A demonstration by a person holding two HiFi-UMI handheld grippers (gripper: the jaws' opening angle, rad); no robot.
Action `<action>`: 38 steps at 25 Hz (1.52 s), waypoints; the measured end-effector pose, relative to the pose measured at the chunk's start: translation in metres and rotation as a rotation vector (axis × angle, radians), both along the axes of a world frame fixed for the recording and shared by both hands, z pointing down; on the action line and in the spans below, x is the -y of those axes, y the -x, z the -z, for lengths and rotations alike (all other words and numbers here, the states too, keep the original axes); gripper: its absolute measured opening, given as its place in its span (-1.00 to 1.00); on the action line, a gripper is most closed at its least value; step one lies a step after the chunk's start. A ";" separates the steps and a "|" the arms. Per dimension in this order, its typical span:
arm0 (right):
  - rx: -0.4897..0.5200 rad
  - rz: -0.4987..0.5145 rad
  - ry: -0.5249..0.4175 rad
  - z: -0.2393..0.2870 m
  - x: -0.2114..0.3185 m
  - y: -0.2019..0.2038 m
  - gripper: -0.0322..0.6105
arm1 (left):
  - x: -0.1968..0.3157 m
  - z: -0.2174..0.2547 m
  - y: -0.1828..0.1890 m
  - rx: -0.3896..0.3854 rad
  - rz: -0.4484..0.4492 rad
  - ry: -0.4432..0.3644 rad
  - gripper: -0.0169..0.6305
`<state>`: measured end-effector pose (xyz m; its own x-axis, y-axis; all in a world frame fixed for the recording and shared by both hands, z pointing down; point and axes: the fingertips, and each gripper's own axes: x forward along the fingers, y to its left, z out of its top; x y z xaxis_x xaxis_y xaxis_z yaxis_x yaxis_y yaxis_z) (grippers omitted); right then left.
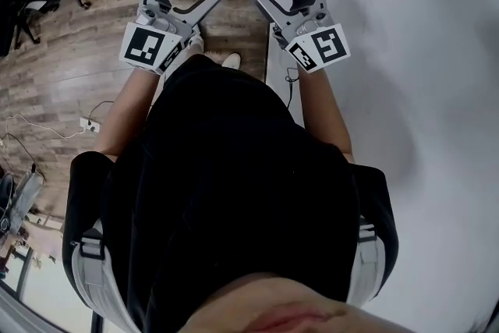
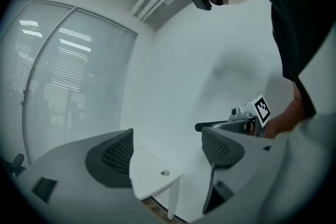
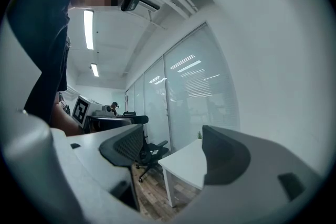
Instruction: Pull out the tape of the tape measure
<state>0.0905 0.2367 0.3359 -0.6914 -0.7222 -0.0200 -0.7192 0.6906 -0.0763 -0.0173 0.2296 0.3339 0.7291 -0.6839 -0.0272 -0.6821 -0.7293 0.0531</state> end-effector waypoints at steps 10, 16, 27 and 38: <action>-0.044 -0.005 0.012 0.001 0.094 0.057 0.16 | 0.105 -0.003 0.051 0.008 -0.036 0.013 0.30; -0.055 -0.047 0.033 -0.005 0.129 0.076 0.16 | 0.144 -0.010 0.067 0.025 -0.092 0.017 0.30; -0.062 -0.088 0.096 -0.036 0.198 0.069 0.14 | 0.215 -0.047 0.069 0.060 -0.137 0.077 0.30; -0.106 0.060 0.193 -0.100 0.291 0.035 0.01 | 0.298 -0.095 0.024 0.102 -0.169 0.117 0.30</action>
